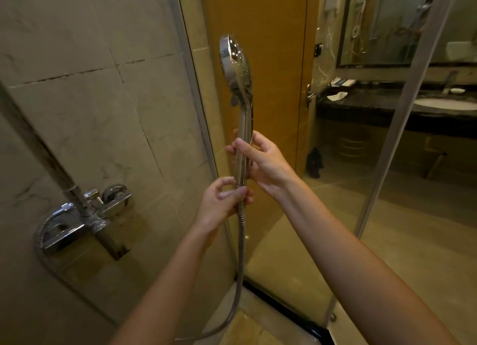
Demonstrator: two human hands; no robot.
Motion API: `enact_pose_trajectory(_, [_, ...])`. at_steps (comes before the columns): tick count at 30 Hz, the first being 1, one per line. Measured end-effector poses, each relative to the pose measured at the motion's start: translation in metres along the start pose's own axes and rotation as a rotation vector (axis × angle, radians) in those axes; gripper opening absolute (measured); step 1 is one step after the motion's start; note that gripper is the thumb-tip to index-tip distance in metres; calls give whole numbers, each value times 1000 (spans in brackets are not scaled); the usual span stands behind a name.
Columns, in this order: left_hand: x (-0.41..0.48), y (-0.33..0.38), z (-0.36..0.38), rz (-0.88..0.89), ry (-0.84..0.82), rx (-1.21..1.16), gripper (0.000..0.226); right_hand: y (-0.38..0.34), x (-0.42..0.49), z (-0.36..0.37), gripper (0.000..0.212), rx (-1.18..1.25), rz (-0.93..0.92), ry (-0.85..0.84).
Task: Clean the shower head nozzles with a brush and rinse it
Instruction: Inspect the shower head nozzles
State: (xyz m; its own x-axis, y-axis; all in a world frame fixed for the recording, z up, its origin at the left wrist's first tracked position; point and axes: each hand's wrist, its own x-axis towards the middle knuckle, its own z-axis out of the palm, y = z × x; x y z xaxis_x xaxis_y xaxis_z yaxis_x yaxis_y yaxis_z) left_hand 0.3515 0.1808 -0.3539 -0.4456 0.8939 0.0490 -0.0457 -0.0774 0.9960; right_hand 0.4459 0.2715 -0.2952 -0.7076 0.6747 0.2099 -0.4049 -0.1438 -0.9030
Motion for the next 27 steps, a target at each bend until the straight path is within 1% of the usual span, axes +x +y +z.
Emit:
enact_pose_trajectory(2, [1,2,0,-7,-14,-33,27,0,0,-2,60,74,2,-3])
enact_pose_trajectory(4, [2,3,1,-12,-39,-36,19,1,0,-3,67,122,-2,-17])
enact_pose_trajectory(5, [2,4,2,-11,-50,-33,16,1,0,-4,64,152,1,-23])
enact_pose_trajectory(7, [3,5,3,11,-52,-17,14,1,0,-6,49,213,17,-26])
enact_pose_trajectory(8, [2,6,5,26,-40,-2,15,0,0,-7,40,202,16,-30])
enact_pose_trajectory(10, [0,6,9,52,1,22,17,-2,0,-7,27,84,-4,-36])
enact_pose_trajectory(12, [-2,5,12,75,37,37,17,-5,-3,-7,31,-2,-17,-39])
enact_pose_trajectory(14, [-4,5,13,100,61,47,19,-7,-5,-4,36,-23,-29,-22])
enact_pose_trajectory(17, [-5,8,17,117,70,87,19,-7,-6,2,32,-1,-51,103])
enact_pose_trajectory(20, [-5,7,23,112,79,113,15,-4,-4,6,28,-99,-116,207])
enact_pose_trajectory(22, [-5,6,25,110,98,105,13,-2,-5,8,32,-168,-162,216])
enact_pose_trajectory(23, [-5,6,26,105,112,90,12,-1,-5,8,39,-212,-180,216])
enact_pose_trajectory(25, [-6,5,26,94,148,68,11,3,-4,7,59,-313,-181,215])
enact_pose_trajectory(27, [-9,4,27,79,175,64,9,4,-4,11,74,-402,-170,204])
